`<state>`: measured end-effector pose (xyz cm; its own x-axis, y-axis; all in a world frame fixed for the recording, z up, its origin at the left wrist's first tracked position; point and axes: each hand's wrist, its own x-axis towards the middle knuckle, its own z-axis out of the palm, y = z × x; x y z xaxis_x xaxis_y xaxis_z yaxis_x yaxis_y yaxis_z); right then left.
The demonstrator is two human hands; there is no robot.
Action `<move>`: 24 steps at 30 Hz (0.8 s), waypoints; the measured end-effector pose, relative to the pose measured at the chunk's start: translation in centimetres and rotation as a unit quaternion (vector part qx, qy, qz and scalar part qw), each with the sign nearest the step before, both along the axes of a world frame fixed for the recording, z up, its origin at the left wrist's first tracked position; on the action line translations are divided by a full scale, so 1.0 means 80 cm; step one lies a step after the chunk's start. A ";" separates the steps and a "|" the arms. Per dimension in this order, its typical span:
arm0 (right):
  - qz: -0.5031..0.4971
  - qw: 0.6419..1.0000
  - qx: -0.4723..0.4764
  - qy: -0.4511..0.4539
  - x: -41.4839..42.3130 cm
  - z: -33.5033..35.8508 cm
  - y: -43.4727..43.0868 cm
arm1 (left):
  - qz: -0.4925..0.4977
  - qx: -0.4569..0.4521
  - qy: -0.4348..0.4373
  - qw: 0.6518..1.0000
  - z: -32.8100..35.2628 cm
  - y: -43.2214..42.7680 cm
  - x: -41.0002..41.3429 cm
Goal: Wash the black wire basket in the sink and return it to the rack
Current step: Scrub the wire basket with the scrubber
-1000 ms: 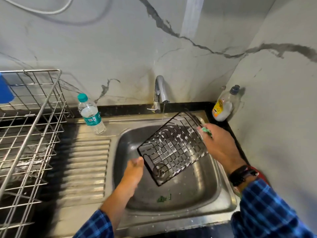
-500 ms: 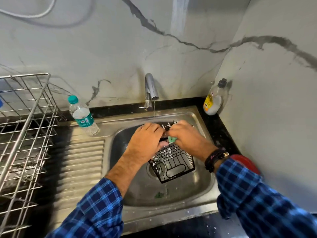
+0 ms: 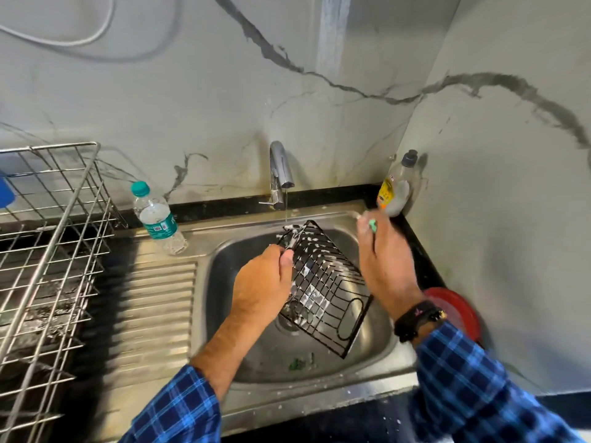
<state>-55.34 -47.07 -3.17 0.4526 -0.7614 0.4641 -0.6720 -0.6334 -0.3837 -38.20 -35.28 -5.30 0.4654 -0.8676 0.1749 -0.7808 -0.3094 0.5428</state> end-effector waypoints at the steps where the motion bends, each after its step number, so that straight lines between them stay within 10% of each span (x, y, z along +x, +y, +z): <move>1: 0.008 0.997 0.008 0.076 -0.007 -0.013 0.010 | 0.000 -0.008 0.016 1.000 0.003 0.003 -0.005; 8: 0.116 0.910 0.073 0.392 -0.020 -0.107 0.009 | 0.021 -0.094 0.041 0.995 0.028 0.014 -0.034; 19: 0.038 0.935 0.013 0.354 0.008 -0.083 -0.002 | 0.030 -0.179 0.062 0.981 0.049 0.032 -0.027; 24: 0.188 0.888 0.096 0.409 0.012 -0.093 0.020 | 0.061 -0.213 0.093 0.971 0.040 0.041 -0.021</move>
<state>-54.42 -45.48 -10.63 0.8176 -0.5149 -0.2578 -0.5306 -0.8476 0.0104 -39.91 -31.98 -2.07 0.6182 -0.6712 0.4091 -0.6286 -0.1096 0.7700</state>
